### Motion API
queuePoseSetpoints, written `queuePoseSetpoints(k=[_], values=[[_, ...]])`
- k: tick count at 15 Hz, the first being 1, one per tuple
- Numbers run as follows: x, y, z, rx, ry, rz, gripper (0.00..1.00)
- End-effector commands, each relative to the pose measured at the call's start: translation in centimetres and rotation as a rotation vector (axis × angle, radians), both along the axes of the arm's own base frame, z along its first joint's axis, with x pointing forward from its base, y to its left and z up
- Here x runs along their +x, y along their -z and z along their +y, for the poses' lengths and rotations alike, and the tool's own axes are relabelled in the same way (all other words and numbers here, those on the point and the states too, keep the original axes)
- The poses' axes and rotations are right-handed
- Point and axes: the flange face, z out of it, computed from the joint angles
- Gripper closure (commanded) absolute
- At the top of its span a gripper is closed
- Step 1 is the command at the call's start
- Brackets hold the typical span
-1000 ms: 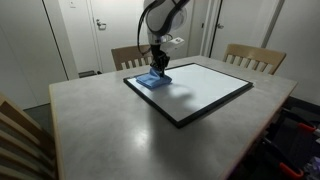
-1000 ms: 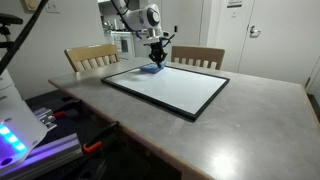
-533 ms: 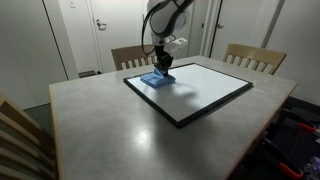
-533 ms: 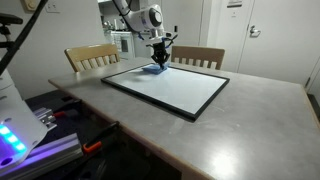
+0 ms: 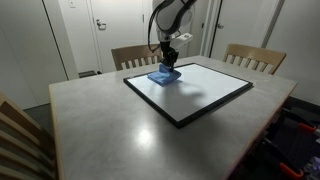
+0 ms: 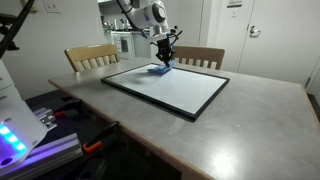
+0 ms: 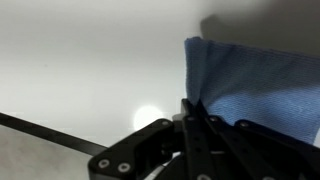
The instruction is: Use the blue towel to wipe the whiteboard
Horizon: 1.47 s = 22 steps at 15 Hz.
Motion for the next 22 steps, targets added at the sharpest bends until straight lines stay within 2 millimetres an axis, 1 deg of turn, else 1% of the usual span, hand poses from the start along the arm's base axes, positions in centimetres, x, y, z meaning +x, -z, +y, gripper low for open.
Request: queuePoseSetpoints(k=[1, 4, 6, 12, 15, 19, 22], values=[[-1.2, -1.6, -1.9, 0.020, -0.023, -0.012, 0.99], [-1.4, -1.8, -3.6, 0.033, -0.034, -0.016, 0.99], [-1.8, -1.5, -4.8, 0.047, -0.038, -0.024, 0.99], [-3.2, 0.6, -8.4, 0.079, -0.041, -0.032, 0.99], [-3.9, 1.2, -10.2, 0.082, -0.044, -0.032, 0.99], [-4.6, 1.4, -12.7, 0.079, -0.046, -0.031, 0.99], [-5.1, 1.0, -14.5, 0.079, -0.048, -0.033, 0.99]])
